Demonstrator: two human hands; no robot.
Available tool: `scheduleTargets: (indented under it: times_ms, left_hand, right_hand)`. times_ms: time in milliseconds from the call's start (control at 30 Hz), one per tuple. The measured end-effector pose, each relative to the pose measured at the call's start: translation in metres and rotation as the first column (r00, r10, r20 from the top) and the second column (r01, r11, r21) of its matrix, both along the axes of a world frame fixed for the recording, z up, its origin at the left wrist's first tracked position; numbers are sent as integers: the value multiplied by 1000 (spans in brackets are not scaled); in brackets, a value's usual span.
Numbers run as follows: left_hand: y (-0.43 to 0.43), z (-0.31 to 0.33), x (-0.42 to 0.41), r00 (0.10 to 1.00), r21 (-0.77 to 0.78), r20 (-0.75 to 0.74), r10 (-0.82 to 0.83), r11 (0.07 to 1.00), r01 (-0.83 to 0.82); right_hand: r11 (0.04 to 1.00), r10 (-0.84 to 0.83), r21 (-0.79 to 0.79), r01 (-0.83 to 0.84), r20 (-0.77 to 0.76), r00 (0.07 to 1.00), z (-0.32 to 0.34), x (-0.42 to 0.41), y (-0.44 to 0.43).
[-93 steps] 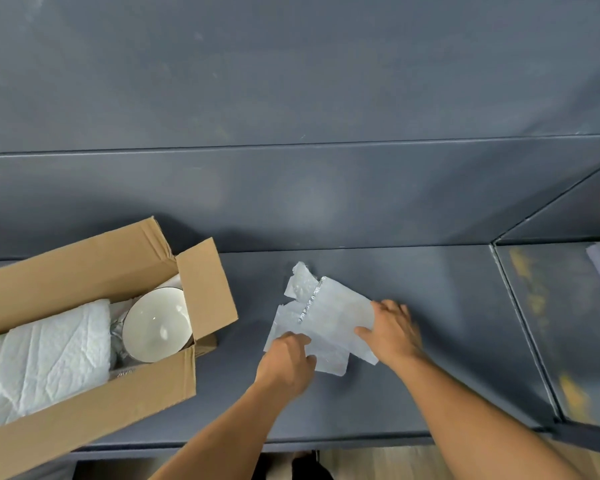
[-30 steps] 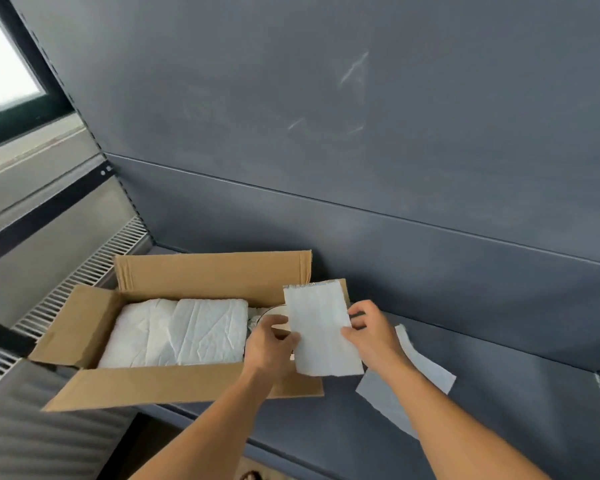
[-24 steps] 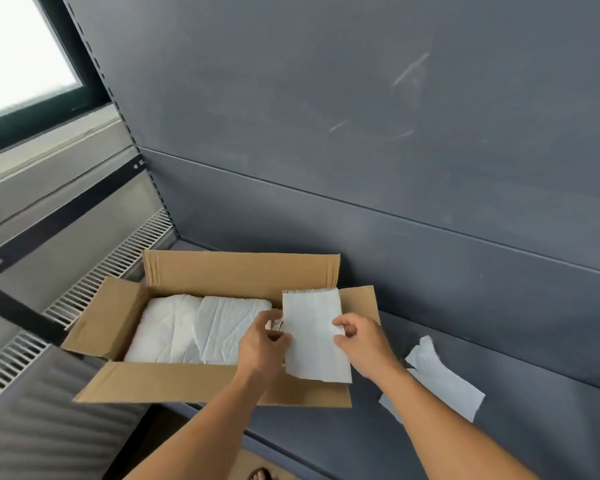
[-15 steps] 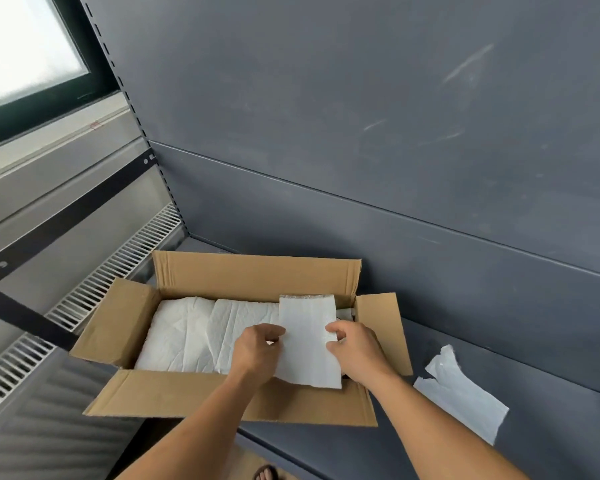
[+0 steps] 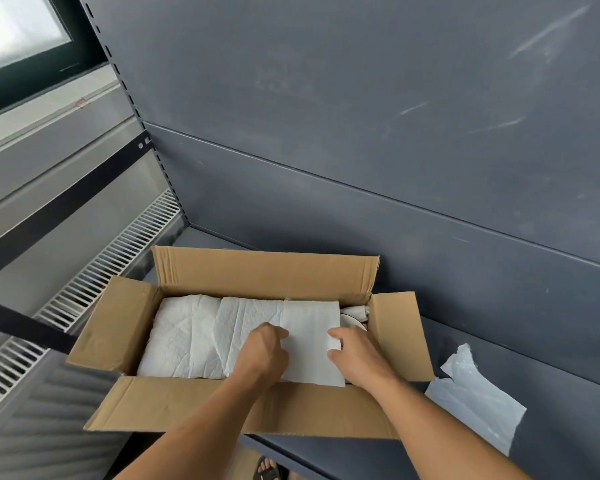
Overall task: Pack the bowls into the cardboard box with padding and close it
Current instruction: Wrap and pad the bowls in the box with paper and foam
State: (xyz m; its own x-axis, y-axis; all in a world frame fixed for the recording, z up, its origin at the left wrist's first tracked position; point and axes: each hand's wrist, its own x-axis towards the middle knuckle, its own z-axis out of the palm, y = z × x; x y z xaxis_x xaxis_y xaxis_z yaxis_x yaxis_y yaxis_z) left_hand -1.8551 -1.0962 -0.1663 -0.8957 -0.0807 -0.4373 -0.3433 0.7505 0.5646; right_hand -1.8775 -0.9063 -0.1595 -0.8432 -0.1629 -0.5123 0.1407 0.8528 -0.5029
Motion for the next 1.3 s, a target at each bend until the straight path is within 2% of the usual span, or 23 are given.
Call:
scheduleTargets:
  times_ms: [167, 300, 533, 700, 800, 967, 1100, 1233, 1300]
  left_hand:
    - [0, 2, -1, 981, -121, 28, -193, 973, 194]
    - [0, 4, 0, 964, -174, 43, -264, 948, 267]
    - [0, 4, 1, 970, -180, -21, -243, 955, 236]
    - [2, 3, 4, 979, -166, -13, -203, 966, 198]
    - [8, 6, 7, 988, -128, -65, -143, 983, 134]
    - [32, 15, 17, 988, -85, -135, -72, 995, 61]
    - [69, 26, 25, 988, -14, -142, -59, 998, 58]
    - [121, 37, 33, 987, 61, -119, -103, 992, 111]
    - [148, 41, 38, 978, 71, -105, -182, 979, 190]
  right_hand:
    - [995, 33, 89, -35, 27, 999, -2, -1, 1]
    - [991, 76, 100, -84, 78, 994, -2, 1, 2]
    - [981, 106, 159, -110, 33, 994, -7, 4, 1]
    - [993, 64, 100, -60, -28, 998, -4, 6, 5]
    - [999, 29, 44, -24, -112, 993, 5, 9, 9]
    - [990, -118, -107, 94, -252, 961, 24, 17, 32]
    - [964, -263, -136, 230, -345, 901, 33, 31, 73]
    - [887, -462, -172, 429, -317, 828, 32, 49, 126]
    - [837, -547, -162, 523, -270, 792, 27, 60, 155]
